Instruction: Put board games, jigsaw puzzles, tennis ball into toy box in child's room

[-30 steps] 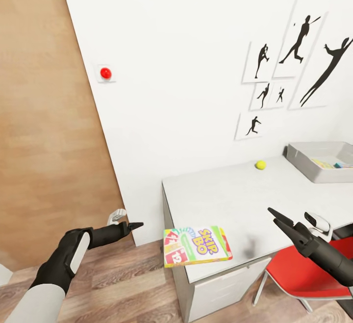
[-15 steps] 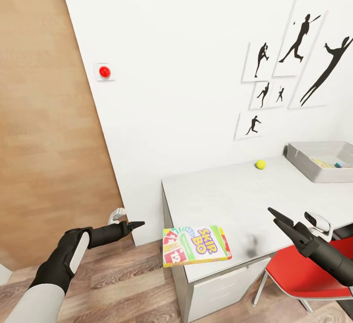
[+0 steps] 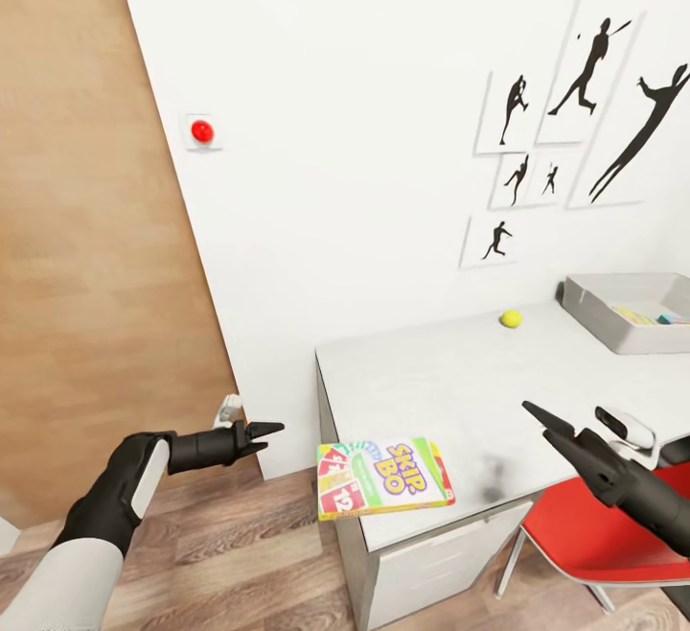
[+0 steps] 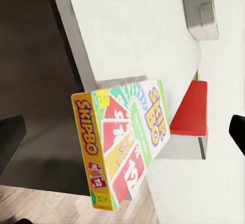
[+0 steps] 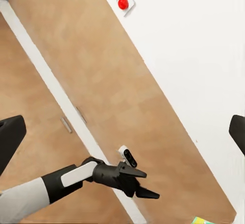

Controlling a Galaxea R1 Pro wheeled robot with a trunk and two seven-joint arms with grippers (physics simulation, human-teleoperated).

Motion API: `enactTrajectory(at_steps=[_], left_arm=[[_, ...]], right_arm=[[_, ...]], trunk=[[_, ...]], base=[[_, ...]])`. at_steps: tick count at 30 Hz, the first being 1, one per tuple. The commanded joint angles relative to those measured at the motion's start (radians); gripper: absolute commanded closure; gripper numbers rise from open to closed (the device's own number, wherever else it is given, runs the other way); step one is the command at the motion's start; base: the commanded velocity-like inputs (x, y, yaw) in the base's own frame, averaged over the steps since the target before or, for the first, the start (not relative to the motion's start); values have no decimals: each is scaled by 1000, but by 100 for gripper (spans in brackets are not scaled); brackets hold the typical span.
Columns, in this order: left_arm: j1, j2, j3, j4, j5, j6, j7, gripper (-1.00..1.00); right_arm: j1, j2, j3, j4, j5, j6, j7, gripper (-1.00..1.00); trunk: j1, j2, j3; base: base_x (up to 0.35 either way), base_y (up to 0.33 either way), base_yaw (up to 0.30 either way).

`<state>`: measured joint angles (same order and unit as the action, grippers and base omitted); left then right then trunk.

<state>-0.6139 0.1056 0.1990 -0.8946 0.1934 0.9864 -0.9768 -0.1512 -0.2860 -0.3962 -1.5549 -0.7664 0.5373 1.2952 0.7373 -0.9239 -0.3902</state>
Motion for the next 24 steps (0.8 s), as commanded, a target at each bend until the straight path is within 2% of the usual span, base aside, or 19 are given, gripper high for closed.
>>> enactTrajectory(at_steps=[1,3,5,8,12,18,22,24], left_arm=[[-1,0,1,0,-2,5,-5,-100],[-2,1,1,0,-2,6,-9,-100],[-2,2,1,0,-1,7,-10,-100],[-3,6,0,0,0,7,-11,-100],[-3,9,1,0,0,8,-11,-100],[-3,9,1,0,-2,3,-7,-100],[-3,9,1,0,-3,0,-2,-100],[-3,9,1,0,-3,-1,-1,-100]], right_arm=[[-1,0,0,-8,-4,12,21,-100],[-1,-1,-1,-27,-7,42,112,-100],[-1,-2,-8,-34,-8,91,169,-100],[-1,3,-71,-39,-11,182,217,-100],[11,7,-128,-40,-12,217,231,-100],[24,8,-145,-41,-13,246,234,-100],[25,7,-156,-41,-13,340,235,-100],[25,7,-167,-41,-13,357,236,-100]], trunk=[[4,-8,-4],[12,-22,-11],[19,-36,-17],[31,-57,-26],[46,-85,-39],[69,-127,-58],[85,-155,-70],[92,-169,-76]], base=[[0,0,0],[0,0,0],[0,0,0],[0,0,0],[0,0,0],[0,0,0],[0,0,0],[0,0,0]])
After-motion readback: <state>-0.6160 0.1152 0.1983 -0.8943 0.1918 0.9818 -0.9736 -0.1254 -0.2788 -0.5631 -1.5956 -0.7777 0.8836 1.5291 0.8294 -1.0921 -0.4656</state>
